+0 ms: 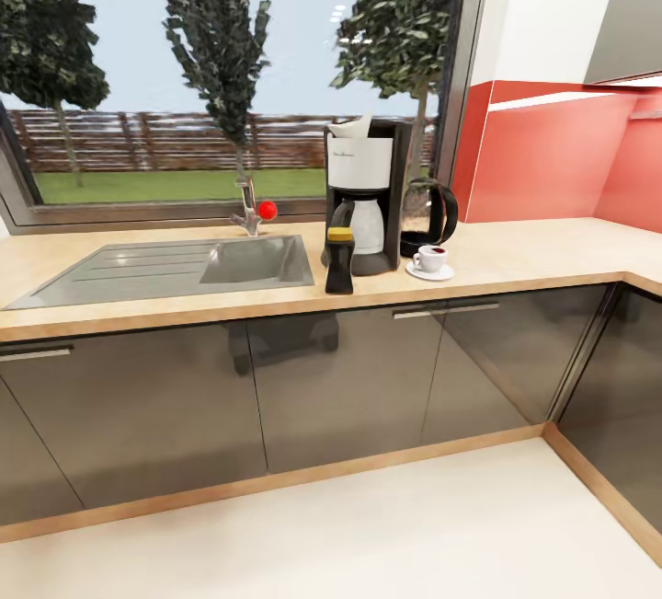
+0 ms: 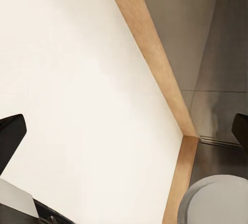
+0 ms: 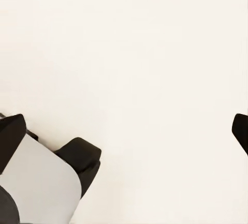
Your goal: Set up a coffee station on the kitchen countertop: keep the coffee maker on the countertop, move the bottle of coffee from the kitchen shelf to the counter next to the coffee maker, place a paper coffee filter on top of the coffee maker, put the saucer next to the coffee maker with the coffee cup on the saucer, and place the electric kettle next to the coffee maker.
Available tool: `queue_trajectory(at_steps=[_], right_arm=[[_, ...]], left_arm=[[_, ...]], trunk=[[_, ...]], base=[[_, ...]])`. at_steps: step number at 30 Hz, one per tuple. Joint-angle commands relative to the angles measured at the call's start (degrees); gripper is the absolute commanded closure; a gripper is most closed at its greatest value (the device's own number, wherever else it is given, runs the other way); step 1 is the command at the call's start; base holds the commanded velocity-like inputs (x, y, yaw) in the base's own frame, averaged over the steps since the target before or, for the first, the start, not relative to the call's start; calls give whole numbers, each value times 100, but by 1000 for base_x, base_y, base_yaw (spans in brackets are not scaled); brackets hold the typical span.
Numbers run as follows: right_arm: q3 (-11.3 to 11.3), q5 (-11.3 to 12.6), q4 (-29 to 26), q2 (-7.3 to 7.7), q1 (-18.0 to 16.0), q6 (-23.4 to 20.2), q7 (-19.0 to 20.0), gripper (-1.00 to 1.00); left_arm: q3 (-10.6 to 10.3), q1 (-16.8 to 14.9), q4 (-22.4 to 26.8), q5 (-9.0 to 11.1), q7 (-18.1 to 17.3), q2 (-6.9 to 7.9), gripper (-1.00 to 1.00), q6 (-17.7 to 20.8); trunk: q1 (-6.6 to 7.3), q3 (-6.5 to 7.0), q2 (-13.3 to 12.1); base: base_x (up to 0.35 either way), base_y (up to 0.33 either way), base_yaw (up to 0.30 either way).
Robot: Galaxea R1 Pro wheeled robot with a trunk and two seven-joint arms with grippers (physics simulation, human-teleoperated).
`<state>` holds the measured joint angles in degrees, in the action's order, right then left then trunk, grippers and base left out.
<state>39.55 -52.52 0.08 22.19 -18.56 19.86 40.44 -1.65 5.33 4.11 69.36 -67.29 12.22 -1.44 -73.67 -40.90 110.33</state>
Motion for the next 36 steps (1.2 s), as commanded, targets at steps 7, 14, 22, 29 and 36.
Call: queue_trajectory(at_steps=[7,14,22,29,36], right_arm=[[67,-106,85,-88,37,18,-784,-100],[66,-116,160,-267,46,16,-1392,-100],[64,-117,285,-385,112,15,-1586,-100],[63,-108,293,-574,116,17,-1601,-100],[67,-104,297,-987,116,18,-1601,-100]], left_arm=[[-19,3,3,16,-4,0,-100,-15],[-19,3,0,16,-4,-6,-100,-15],[-19,4,2,16,-4,-24,-100,-15],[-19,3,2,16,-4,-26,-100,-15],[-19,3,2,16,-4,-26,-100,-15]], trunk=[[0,-4,2],[0,-4,2],[0,-4,2],[0,-4,2],[0,-4,2]], base=[[0,0,0],[0,0,0],[0,0,0],[0,0,0],[0,0,0]])
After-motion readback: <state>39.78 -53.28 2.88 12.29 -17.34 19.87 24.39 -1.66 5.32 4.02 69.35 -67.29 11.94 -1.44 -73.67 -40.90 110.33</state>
